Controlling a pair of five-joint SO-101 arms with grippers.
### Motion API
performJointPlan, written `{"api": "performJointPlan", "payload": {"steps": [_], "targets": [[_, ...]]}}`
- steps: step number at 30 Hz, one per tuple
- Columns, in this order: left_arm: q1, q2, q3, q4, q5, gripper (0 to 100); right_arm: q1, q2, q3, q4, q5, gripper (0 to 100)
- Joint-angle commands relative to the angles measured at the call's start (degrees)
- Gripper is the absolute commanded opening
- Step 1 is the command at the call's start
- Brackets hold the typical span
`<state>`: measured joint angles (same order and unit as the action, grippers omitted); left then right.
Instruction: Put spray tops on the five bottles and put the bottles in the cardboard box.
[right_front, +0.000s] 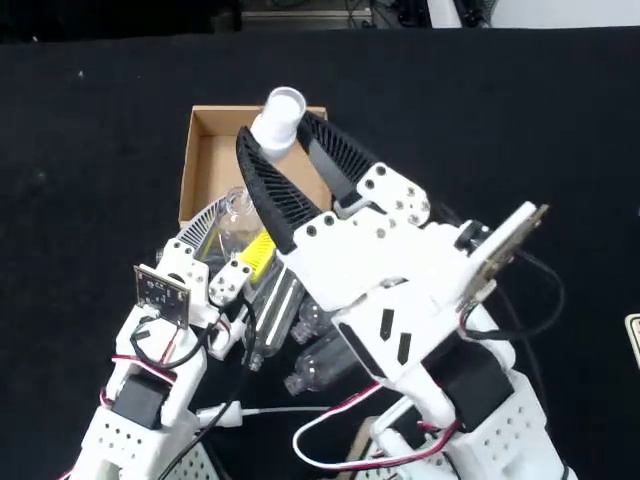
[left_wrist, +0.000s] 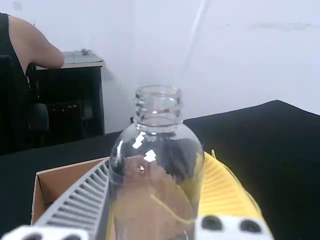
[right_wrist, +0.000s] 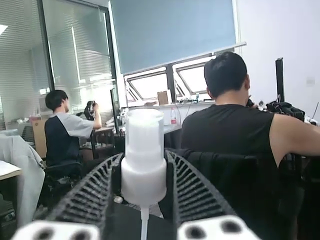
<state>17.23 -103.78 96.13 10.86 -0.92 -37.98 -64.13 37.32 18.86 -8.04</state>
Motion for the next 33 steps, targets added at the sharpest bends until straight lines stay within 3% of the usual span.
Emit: {"api": "performJointPlan", "payload": {"steps": [1, 10, 16, 18, 25, 29, 33], "targets": [[0.75, -0.62, 1.27, 0.00, 0.35, 3, -0.35, 4.79, -0.66, -0.09, -0.18, 1.1], [0.75, -0.62, 1.27, 0.00, 0.35, 3, -0.53, 5.93, 0.75, 2.81, -0.18, 1.5], [0.75, -0.62, 1.27, -0.09, 0.35, 3, -0.79, 5.93, -0.13, 16.70, -0.18, 24.1], [0.75, -0.62, 1.27, -0.09, 0.35, 3, -0.79, 5.93, -1.54, 20.22, -0.18, 27.3], [0.66, -0.62, 1.27, -0.09, 0.09, 3, 0.00, 5.76, -15.87, 31.03, 2.29, 19.5], [0.66, -0.62, 1.27, -0.09, 0.09, 3, 10.02, 5.76, -20.44, 39.38, 10.99, 10.4], [1.10, -0.53, 1.27, 0.35, 0.18, 3, 24.35, 6.11, -13.32, 40.53, 15.03, 3.1]]}}
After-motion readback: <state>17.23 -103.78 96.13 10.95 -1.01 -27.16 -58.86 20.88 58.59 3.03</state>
